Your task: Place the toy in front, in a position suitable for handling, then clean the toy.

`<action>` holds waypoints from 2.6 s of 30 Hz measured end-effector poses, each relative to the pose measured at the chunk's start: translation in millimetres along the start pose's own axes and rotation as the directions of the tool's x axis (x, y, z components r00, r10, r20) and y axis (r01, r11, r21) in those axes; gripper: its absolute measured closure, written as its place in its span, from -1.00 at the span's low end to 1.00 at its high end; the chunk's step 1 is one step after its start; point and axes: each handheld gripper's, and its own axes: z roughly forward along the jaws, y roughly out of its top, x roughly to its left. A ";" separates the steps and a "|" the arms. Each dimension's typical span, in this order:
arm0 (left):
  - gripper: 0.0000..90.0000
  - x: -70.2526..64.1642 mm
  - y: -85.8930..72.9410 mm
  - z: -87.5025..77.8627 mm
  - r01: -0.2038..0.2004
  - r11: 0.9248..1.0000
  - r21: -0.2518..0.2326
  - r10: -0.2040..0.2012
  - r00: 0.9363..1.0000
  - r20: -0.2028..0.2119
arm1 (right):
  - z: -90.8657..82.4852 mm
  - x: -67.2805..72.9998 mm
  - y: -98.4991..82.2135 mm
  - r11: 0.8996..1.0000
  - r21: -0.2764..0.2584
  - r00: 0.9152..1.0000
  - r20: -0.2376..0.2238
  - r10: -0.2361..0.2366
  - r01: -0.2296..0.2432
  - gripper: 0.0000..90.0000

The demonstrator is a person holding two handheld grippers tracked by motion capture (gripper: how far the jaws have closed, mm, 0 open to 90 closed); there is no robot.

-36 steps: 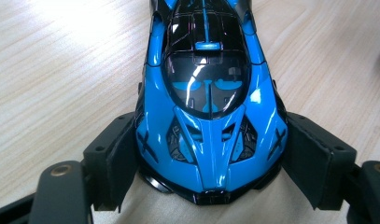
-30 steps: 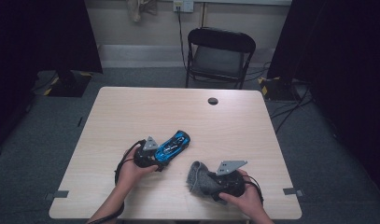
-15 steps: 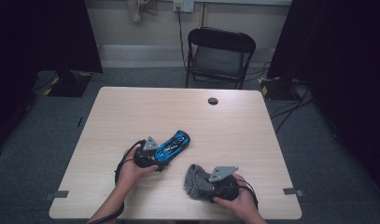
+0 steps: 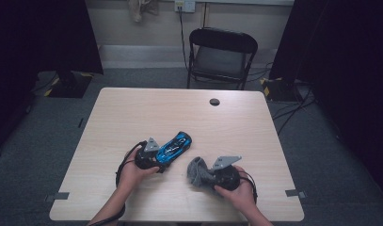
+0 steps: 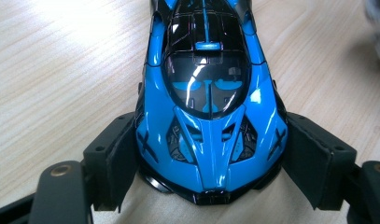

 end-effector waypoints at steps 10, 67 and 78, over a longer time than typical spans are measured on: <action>-0.47 0.1 0.0 0.0 0.001 1.000 0.000 -0.001 1.000 0.001 | 20.8 -30.9 68.2 0.995 -0.072 0.996 0.059 0.070 -0.066 0.65; -0.47 -0.5 -0.2 0.3 0.008 1.000 -0.008 -0.008 1.000 -0.004 | 115.5 14.6 122.4 0.996 0.030 0.996 0.009 -0.089 0.089 0.65; -0.46 -0.4 -0.2 0.5 0.005 1.000 -0.010 -0.005 1.000 -0.004 | 116.2 18.3 122.4 0.995 0.020 0.994 0.051 -0.098 0.097 0.66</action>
